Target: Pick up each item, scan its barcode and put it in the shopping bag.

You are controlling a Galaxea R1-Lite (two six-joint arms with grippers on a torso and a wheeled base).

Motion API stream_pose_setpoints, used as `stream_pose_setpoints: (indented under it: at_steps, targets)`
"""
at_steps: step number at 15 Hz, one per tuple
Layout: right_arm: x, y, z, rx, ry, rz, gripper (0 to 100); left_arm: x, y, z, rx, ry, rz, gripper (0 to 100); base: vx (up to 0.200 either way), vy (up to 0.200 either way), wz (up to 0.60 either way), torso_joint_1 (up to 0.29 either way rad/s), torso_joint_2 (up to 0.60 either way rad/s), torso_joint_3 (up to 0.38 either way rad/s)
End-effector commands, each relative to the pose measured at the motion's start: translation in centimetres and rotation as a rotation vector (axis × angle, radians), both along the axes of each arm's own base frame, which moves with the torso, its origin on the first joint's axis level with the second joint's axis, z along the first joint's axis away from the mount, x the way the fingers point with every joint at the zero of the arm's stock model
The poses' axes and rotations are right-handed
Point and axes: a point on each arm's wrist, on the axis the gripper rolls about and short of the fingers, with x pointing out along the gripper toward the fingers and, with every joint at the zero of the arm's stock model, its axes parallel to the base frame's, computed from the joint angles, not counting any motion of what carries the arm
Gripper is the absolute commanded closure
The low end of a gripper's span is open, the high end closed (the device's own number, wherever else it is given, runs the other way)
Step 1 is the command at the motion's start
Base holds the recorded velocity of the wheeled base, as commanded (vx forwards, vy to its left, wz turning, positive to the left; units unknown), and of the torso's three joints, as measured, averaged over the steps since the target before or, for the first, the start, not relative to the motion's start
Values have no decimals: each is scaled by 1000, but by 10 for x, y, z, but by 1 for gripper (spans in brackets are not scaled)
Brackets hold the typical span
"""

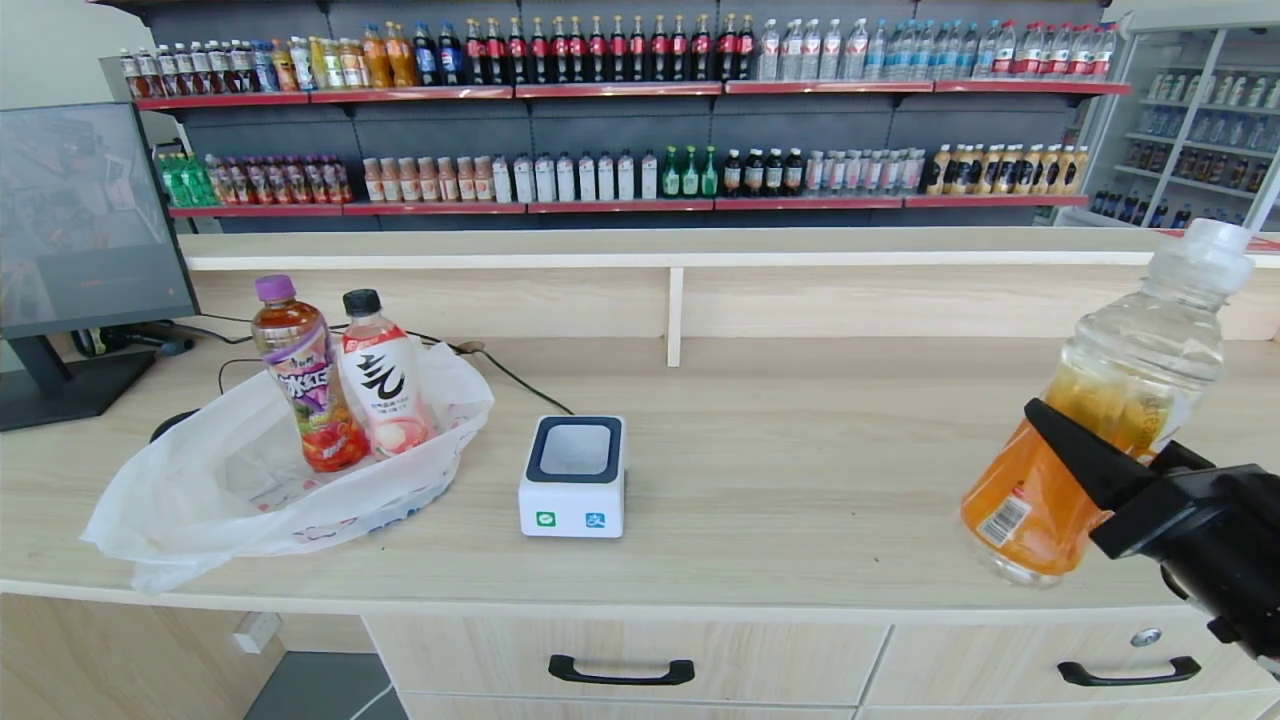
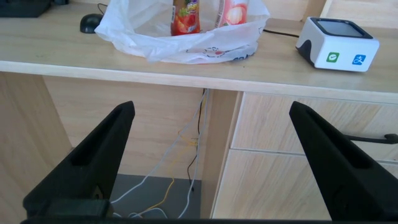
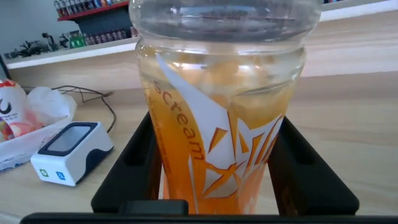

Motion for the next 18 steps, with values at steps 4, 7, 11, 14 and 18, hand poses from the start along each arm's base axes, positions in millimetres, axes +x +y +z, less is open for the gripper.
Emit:
stream_pose_setpoints:
  at_steps: [4,7,11,14,18]
  targets:
    - [1,11,7,-76,-58,126,100,0,0,0,0,0,0,0,0,0,0,0,0,0]
    - [9,16,15,-100,-109,161,100,0,0,0,0,0,0,0,0,0,0,0,0,0]
    - [1,34,31,-80,-190,294,100,0,0,0,0,0,0,0,0,0,0,0,0,0]
    - [-7,49,29,-63,-176,452,100,0,0,0,0,0,0,0,0,0,0,0,0,0]
    - [-18,75,28,102,-46,649,100,0,0,0,0,0,0,0,0,0,0,0,0,0]
